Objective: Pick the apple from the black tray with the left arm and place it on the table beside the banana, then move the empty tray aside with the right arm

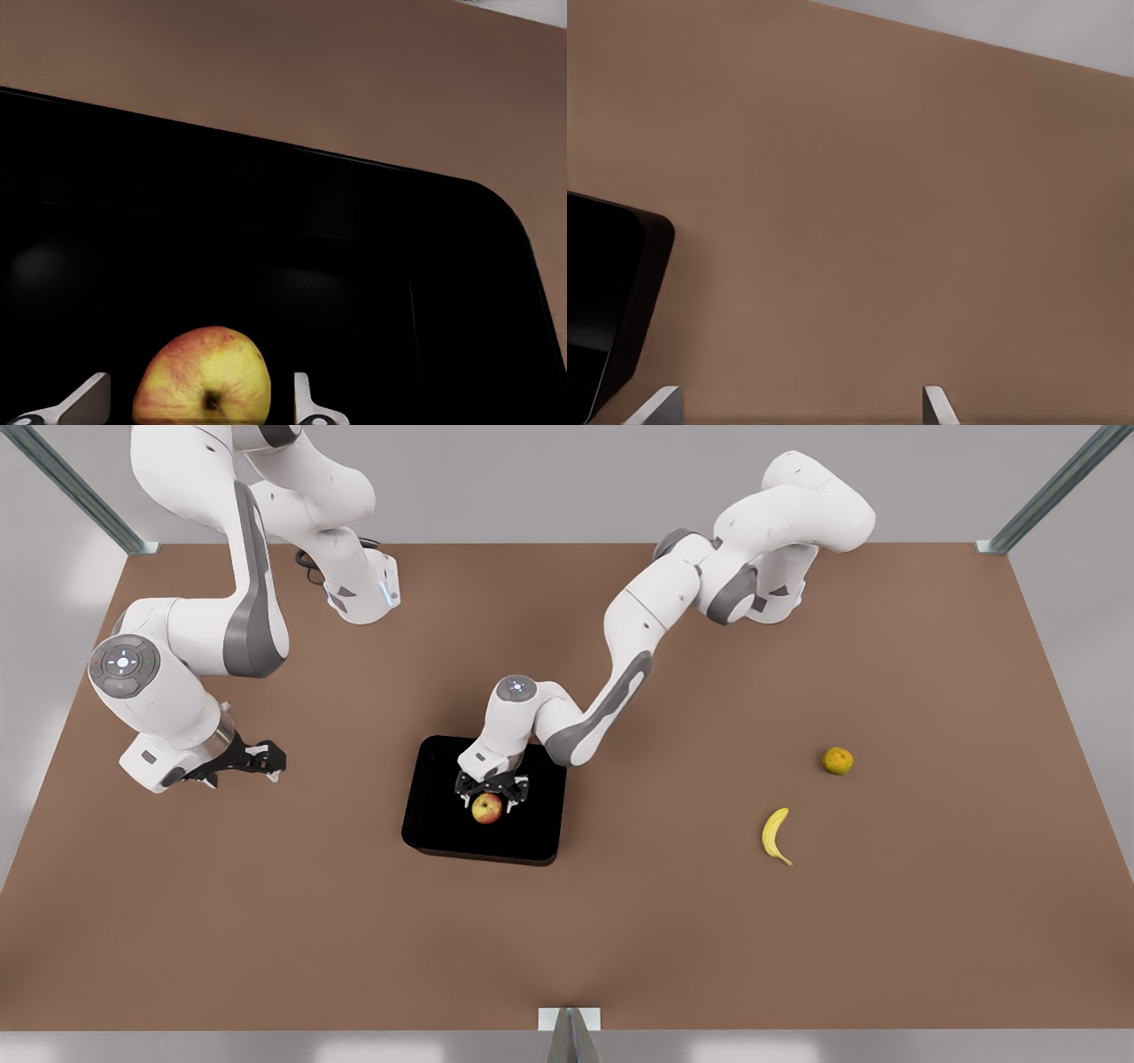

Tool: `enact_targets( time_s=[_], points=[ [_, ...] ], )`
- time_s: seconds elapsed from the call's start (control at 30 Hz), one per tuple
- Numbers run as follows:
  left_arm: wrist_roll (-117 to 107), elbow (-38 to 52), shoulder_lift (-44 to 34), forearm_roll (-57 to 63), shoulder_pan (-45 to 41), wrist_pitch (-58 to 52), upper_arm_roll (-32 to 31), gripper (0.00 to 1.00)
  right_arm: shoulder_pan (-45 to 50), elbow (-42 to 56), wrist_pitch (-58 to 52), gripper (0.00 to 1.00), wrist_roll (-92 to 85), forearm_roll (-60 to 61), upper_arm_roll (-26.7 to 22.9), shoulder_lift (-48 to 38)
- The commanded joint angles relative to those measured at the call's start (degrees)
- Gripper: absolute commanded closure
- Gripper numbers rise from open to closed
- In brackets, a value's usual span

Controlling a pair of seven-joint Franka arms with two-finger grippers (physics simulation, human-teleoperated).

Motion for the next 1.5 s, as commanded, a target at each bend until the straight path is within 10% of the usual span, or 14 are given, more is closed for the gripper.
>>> enact_targets(
  time_s=[0.0, 0.47, 0.73, 0.97, 1.07, 1.23, 1.47],
  points=[
    [-10.5, 0.0, 0.4, 0.3, -0.1, 2.8, 0.2, 0.0, 0.0, 0.0, 0.0, 0.0, 0.0, 0.0, 0.0, -0.1],
    [-10.6, 0.1, 3.5, 0.3, -1.3, 5.6, 2.2, 0.0, 0.0, 0.0, 0.0, 0.0, 0.0, 0.1, 0.0, -0.1],
    [-11.9, 2.7, 2.3, 0.2, -0.1, 5.8, 2.2, 0.46, 0.0, 0.0, 0.0, 0.0, 0.0, 0.0, 0.0, -0.1],
    [-0.8, 0.7, -11.1, -9.0, 3.6, -19.1, -0.9, 0.45, 2.0, 4.8, 0.1, 0.0, 11.2, 0.6, 2.1, 3.8],
    [-0.2, -6.0, -16.3, -9.1, 4.9, -23.2, -0.9, 0.45, 3.9, 6.4, 0.0, 0.0, 12.2, 5.4, 1.9, 4.3],
    [19.5, -48.8, -43.3, -12.9, 13.8, -8.7, -0.9, 0.44, 4.1, 7.1, 0.5, 0.0, 17.7, 7.1, 5.2, 6.9],
    [52.9, -54.1, -42.4, -12.8, 31.4, -15.9, -0.6, 0.41, 5.2, 6.1, 13.0, 0.0, 41.7, 17.0, 8.7, 13.9]
  ],
)
